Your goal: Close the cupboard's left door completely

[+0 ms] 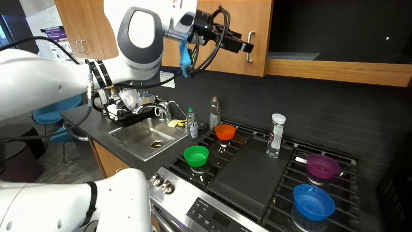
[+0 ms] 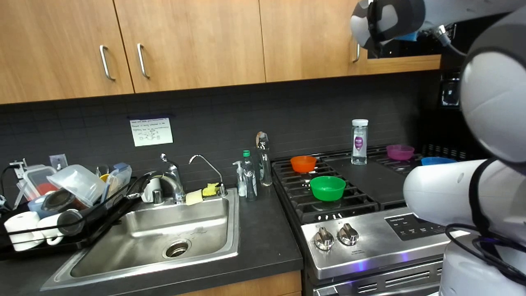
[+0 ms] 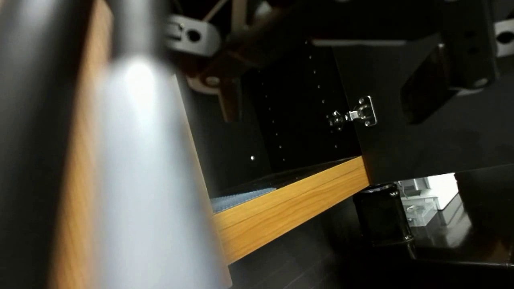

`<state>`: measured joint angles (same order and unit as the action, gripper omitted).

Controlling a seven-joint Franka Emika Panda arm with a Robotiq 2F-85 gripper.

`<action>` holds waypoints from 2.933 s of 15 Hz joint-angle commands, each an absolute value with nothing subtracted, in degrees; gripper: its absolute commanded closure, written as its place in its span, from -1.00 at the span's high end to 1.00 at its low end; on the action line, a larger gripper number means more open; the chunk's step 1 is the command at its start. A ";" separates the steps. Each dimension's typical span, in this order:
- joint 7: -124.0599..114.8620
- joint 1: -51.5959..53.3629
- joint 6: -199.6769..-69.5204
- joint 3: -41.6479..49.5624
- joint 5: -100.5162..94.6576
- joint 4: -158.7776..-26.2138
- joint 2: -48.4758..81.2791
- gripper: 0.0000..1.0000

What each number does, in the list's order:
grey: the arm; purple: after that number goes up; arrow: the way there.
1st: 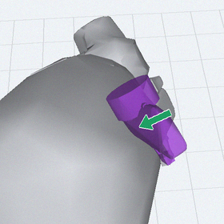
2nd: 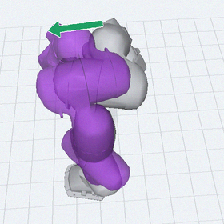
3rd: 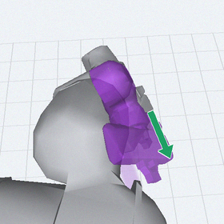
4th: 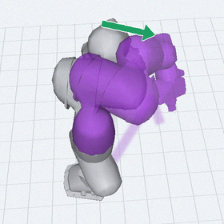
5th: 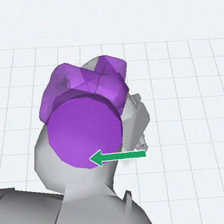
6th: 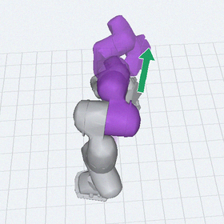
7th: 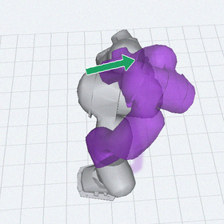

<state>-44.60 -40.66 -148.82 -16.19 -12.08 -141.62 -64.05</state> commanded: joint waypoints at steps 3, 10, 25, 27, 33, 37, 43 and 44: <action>-39.33 -33.48 -137.45 -12.83 -10.50 -137.93 -65.76 1.00; -37.35 -27.75 -123.48 -10.65 -13.13 -131.97 -72.50 1.00; -35.50 -27.86 -119.83 -7.43 -14.47 -130.99 -70.70 1.00; -35.49 -27.86 -119.83 -7.43 -14.47 -130.99 -70.71 1.00; -42.13 -34.56 -128.99 -6.57 -18.62 -130.05 -66.93 1.00; -45.95 -40.48 -134.92 -6.63 -19.62 -129.56 -62.93 1.00; -49.02 -49.72 -140.52 -6.61 -19.32 -126.88 -56.93 1.00; -49.28 -51.34 -141.05 -6.39 -19.34 -126.16 -55.97 1.00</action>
<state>-47.28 -46.90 -139.28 -6.52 -18.71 -129.65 -59.90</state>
